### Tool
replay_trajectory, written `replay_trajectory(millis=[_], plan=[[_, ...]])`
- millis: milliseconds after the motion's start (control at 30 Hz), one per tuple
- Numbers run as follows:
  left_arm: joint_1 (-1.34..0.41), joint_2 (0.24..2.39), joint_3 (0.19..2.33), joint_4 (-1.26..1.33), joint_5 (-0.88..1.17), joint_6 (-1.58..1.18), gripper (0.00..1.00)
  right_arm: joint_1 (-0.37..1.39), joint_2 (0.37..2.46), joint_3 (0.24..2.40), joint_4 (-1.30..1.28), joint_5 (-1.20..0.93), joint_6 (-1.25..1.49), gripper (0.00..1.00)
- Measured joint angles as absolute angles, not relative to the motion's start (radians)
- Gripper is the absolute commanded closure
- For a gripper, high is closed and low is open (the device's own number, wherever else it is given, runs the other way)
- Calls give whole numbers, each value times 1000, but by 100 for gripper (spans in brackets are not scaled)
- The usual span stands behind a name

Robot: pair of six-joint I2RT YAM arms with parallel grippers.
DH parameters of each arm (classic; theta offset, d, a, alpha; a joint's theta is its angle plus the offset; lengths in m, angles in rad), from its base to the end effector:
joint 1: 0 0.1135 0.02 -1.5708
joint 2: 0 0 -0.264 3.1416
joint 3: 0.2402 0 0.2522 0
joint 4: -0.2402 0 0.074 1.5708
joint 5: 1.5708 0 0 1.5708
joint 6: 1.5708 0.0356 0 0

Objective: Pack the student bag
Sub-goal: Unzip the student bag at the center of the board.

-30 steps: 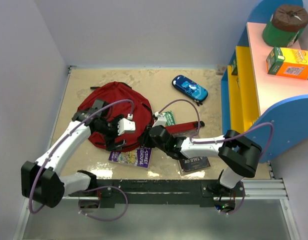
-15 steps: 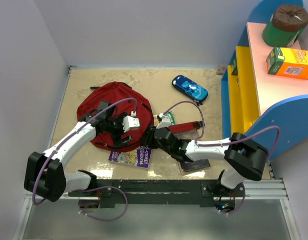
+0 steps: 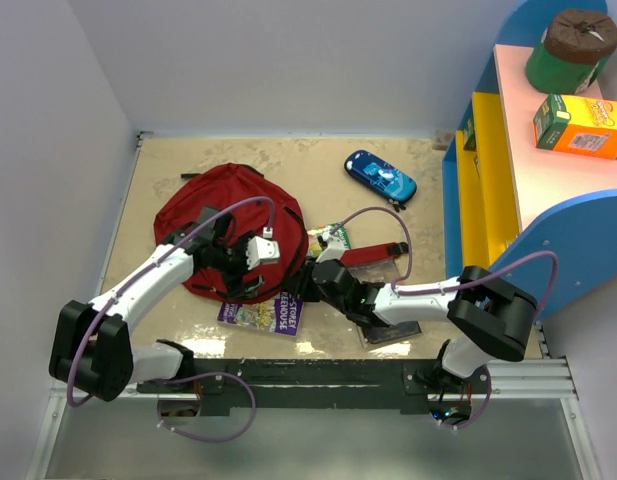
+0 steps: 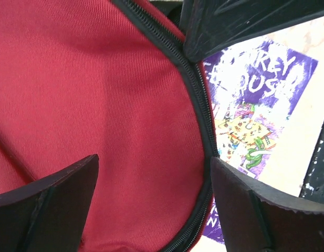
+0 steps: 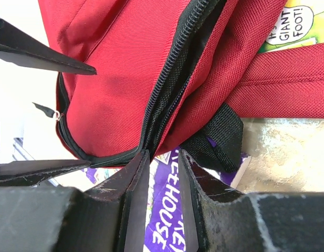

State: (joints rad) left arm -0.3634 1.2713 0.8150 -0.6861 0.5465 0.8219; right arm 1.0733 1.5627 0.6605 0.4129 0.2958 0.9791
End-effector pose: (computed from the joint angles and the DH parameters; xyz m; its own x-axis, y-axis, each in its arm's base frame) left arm 0.2101 -0.0997 0.2167 -0.2086 0.7488 -0.6291 0.9669 0.2546 -0.0176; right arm 0.1581 0.2694 0.1717 -0.7209 0.3362 -0.6060 -0.2142 0.7236 0.6562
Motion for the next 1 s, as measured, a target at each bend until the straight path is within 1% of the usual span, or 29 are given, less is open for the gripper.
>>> replay_trajectory(millis=[267, 400, 700, 900, 1000], plan=[[-381, 1271, 801, -652, 550, 802, 9, 1079, 1563, 635, 439, 296, 987, 71], [-388, 1271, 776, -591, 537, 745, 5, 1080, 1570, 634, 444, 296, 988, 73], [-433, 1275, 774, -433, 533, 583, 5, 1080, 1643, 634, 469, 296, 1012, 81], [-500, 1305, 767, -365, 508, 529, 0, 1080, 1650, 634, 471, 295, 1020, 85], [-523, 1312, 766, -350, 489, 511, 0, 1080, 1652, 634, 471, 295, 1022, 86]])
